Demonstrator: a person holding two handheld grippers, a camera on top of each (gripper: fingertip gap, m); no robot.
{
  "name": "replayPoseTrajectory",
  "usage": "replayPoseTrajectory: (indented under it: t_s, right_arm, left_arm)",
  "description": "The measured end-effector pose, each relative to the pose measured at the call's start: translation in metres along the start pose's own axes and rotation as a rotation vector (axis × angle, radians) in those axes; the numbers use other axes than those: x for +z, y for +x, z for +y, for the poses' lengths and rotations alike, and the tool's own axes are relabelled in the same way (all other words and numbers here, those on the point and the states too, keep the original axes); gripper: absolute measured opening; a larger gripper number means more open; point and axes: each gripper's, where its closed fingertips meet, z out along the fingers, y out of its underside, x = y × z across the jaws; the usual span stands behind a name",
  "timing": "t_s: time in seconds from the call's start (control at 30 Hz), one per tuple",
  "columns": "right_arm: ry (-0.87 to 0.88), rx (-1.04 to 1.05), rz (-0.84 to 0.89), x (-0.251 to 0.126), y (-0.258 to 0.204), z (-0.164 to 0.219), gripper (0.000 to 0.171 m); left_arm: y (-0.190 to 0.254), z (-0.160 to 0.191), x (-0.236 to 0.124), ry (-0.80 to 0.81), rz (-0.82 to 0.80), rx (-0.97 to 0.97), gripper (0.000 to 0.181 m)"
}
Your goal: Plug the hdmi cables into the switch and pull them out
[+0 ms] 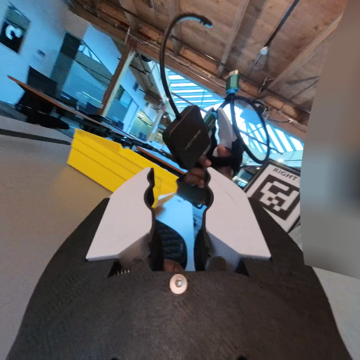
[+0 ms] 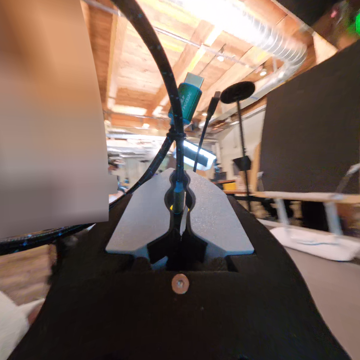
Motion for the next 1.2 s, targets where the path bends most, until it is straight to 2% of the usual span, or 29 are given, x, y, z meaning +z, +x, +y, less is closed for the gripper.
replayPoseTrajectory:
  t_s: [0.13,0.3,0.37,0.53,0.73,0.9,0.97,1.03,1.07,1.13,1.2]
  right_arm:
    - [-0.129,-0.307,0.236,-0.030,0.053,-0.054,0.007]
    - [-0.532,-0.693,0.814,-0.115,0.162,-0.082,0.006]
    - [-0.719,-0.740,0.982,-0.149,0.193,-0.079,0.007]
    - [-1.077,-0.706,1.167,-0.197,0.247,-0.054,0.007]
    - [-1.430,-0.900,1.156,-0.204,0.276,-0.022,0.007]
    - [-1.553,-0.958,1.068,-0.206,0.289,0.010,0.007]
    - [-1.593,-0.852,1.024,-0.214,0.293,0.028,0.007]
    - [-1.661,-0.611,0.933,-0.229,0.291,0.064,0.009]
    - [-1.643,-0.554,0.912,-0.231,0.293,0.074,0.011]
    - [-1.573,-0.523,0.927,-0.232,0.295,0.076,0.011]
    - [-1.482,-0.491,0.963,-0.229,0.293,0.065,0.023]
  left_arm:
    - [-0.010,-0.022,-0.015,0.028,-0.117,0.156,0.048]
    - [-0.018,-0.042,-0.030,0.079,-0.187,0.203,0.044]
    - [-0.020,-0.046,-0.033,0.081,-0.213,0.239,0.043]
    - [-0.019,-0.055,-0.038,0.094,-0.241,0.284,0.039]
    - [-0.019,-0.062,-0.043,0.107,-0.258,0.306,0.037]
    - [-0.020,-0.075,-0.051,0.119,-0.290,0.370,0.036]
    - [-0.018,-0.078,-0.053,0.130,-0.293,0.383,0.036]
    - [-0.016,-0.082,-0.056,0.140,-0.297,0.385,0.035]
    - [-0.016,-0.084,-0.056,0.143,-0.299,0.388,0.035]
    - [-0.016,-0.085,-0.057,0.145,-0.303,0.395,0.035]
    - [-0.016,-0.087,-0.058,0.143,-0.313,0.411,0.035]
